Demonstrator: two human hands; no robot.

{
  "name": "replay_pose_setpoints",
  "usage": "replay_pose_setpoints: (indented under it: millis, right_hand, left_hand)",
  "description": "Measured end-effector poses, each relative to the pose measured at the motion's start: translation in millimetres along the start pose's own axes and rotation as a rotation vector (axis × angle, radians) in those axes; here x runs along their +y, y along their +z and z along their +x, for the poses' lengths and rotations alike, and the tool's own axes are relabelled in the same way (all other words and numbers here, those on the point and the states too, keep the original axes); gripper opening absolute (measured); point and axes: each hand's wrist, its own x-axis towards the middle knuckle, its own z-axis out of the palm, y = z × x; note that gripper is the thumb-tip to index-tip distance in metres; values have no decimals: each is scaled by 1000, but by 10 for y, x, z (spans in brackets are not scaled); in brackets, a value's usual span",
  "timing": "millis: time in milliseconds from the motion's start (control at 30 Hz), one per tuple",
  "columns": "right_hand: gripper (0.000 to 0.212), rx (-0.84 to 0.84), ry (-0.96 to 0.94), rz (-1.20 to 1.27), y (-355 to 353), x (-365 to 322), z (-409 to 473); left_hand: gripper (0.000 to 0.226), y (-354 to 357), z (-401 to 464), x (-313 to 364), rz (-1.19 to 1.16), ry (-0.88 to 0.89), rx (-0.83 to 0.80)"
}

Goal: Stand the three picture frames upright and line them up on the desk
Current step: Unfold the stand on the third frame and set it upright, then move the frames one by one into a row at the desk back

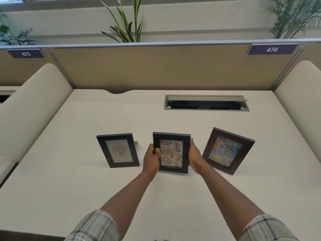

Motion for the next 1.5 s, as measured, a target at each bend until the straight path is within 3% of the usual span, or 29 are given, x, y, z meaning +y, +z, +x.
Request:
replay_pose_setpoints:
  millis: [267,367,433,500,667,833,967,1067,1200,1300,1500]
  right_hand:
    - [69,112,-2,-122,-36,-16,-80]
    - [68,344,-149,-280,-24,54,-198]
    - [52,544,-324,-336,-18,185,-326]
    - [38,640,-478,-430,-32,346,-445]
    - [16,482,-691,-739,156,612,-552]
    - [5,147,-826,-855,726,663,-647]
    - [50,-86,-629,-879,1260,631,-623]
    - [62,-104,-517,-814,1610,501,-549]
    - [51,5,-434,-729,1924,296,-383]
    - [40,55,-425,-688,2031,285,-346]
    - [54,175,-385,-745,2322,139,-258]
  left_hand:
    - [17,-31,-62,26,129,3,-13]
    - [21,-52,-101,27,209,14,21]
    - [25,-77,-150,-10,319,48,94]
    - [24,-114,-221,-81,425,73,195]
    - [18,-341,-359,-140,439,-26,491]
    - [25,-862,-427,-162,388,-178,709]
    - [48,-1310,-307,-147,374,-202,735]
    - [56,-1547,-173,-120,348,-162,617]
    - [46,-1703,-105,-118,387,-32,479]
    - [39,-1723,-111,-162,405,44,439]
    - [46,-1925,98,-59,379,103,385]
